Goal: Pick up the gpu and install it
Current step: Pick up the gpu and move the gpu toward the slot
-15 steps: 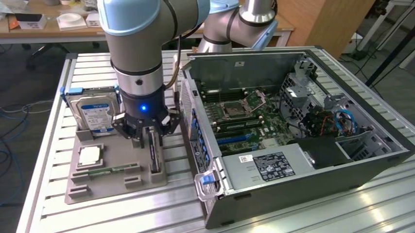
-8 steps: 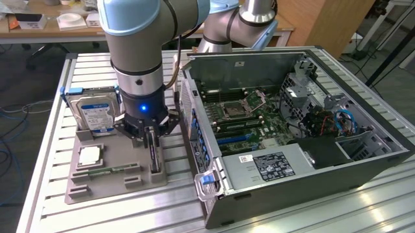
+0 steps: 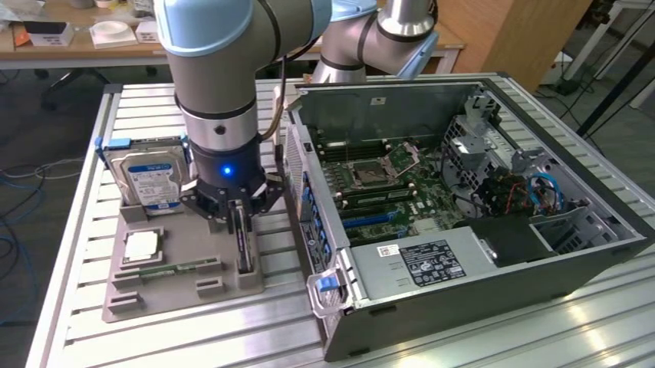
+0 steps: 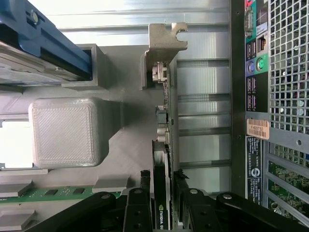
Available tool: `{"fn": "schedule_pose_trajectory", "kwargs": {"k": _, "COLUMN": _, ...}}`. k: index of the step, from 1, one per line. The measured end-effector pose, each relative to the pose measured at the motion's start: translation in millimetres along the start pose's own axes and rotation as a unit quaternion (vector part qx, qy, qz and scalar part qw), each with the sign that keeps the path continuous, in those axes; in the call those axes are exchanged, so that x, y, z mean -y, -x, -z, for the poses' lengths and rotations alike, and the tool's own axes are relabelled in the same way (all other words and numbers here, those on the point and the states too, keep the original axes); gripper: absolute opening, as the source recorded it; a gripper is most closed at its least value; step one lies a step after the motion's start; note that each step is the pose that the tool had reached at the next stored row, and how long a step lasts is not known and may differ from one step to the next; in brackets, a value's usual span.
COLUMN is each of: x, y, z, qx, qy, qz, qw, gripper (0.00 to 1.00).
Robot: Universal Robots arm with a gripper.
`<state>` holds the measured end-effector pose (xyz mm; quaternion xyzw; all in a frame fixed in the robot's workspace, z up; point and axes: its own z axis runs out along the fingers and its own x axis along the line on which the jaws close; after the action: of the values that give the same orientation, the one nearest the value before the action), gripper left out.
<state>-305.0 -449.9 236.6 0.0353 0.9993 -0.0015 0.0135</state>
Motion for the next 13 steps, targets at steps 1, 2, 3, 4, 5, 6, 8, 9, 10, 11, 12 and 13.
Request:
{"fn": "schedule_pose_trajectory", "kwargs": {"k": 1, "x": 0.0, "y": 0.4, "z": 0.0, "qx": 0.0, "qy": 0.0, "qz": 0.0, "qw": 1.0, "gripper": 0.33}}
{"fn": "schedule_pose_trajectory", "kwargs": {"k": 2, "x": 0.0, "y": 0.6, "z": 0.0, "qx": 0.0, "qy": 0.0, "qz": 0.0, "qw": 1.0, "gripper": 0.33}}
{"fn": "schedule_pose_trajectory", "kwargs": {"k": 3, "x": 0.0, "y": 0.7, "z": 0.0, "qx": -0.0001, "qy": -0.0001, "qz": 0.0, "qw": 1.0, "gripper": 0.33}}
{"fn": "schedule_pose_trajectory", "kwargs": {"k": 4, "x": 0.0, "y": 0.7, "z": 0.0, "qx": -0.0001, "qy": -0.0001, "qz": 0.0, "qw": 1.0, "gripper": 0.33}}
{"fn": "schedule_pose_trajectory", "kwargs": {"k": 5, "x": 0.0, "y": 0.7, "z": 0.0, "qx": -0.0001, "qy": -0.0001, "qz": 0.0, "qw": 1.0, "gripper": 0.33}}
{"fn": "schedule_pose_trajectory", "kwargs": {"k": 6, "x": 0.0, "y": 0.7, "z": 0.1, "qx": -0.0001, "qy": -0.0001, "qz": 0.0, "qw": 1.0, "gripper": 0.33}}
{"fn": "schedule_pose_trajectory", "kwargs": {"k": 8, "x": 0.0, "y": 0.7, "z": 0.1, "qx": -0.0001, "qy": -0.0001, "qz": 0.0, "qw": 1.0, "gripper": 0.33}}
{"fn": "schedule_pose_trajectory", "kwargs": {"k": 9, "x": 0.0, "y": 0.7, "z": 0.1, "qx": -0.0001, "qy": -0.0001, "qz": 0.0, "qw": 1.0, "gripper": 0.33}}
{"fn": "schedule_pose_trajectory", "kwargs": {"k": 10, "x": 0.0, "y": 0.7, "z": 0.1, "qx": -0.0001, "qy": -0.0001, "qz": 0.0, "qw": 1.0, "gripper": 0.33}}
{"fn": "schedule_pose_trajectory", "kwargs": {"k": 11, "x": -0.1, "y": 0.7, "z": 0.1, "qx": -0.0001, "qy": -0.0001, "qz": 0.0, "qw": 1.0, "gripper": 0.31}}
{"fn": "schedule_pose_trajectory", "kwargs": {"k": 12, "x": 0.0, "y": 0.7, "z": 0.1, "qx": -0.0002, "qy": -0.0002, "qz": 0.0, "qw": 1.0, "gripper": 0.31}}
{"fn": "schedule_pose_trajectory", "kwargs": {"k": 13, "x": 0.0, "y": 0.7, "z": 0.1, "qx": -0.0001, "qy": -0.0001, "qz": 0.0, "qw": 1.0, "gripper": 0.26}}
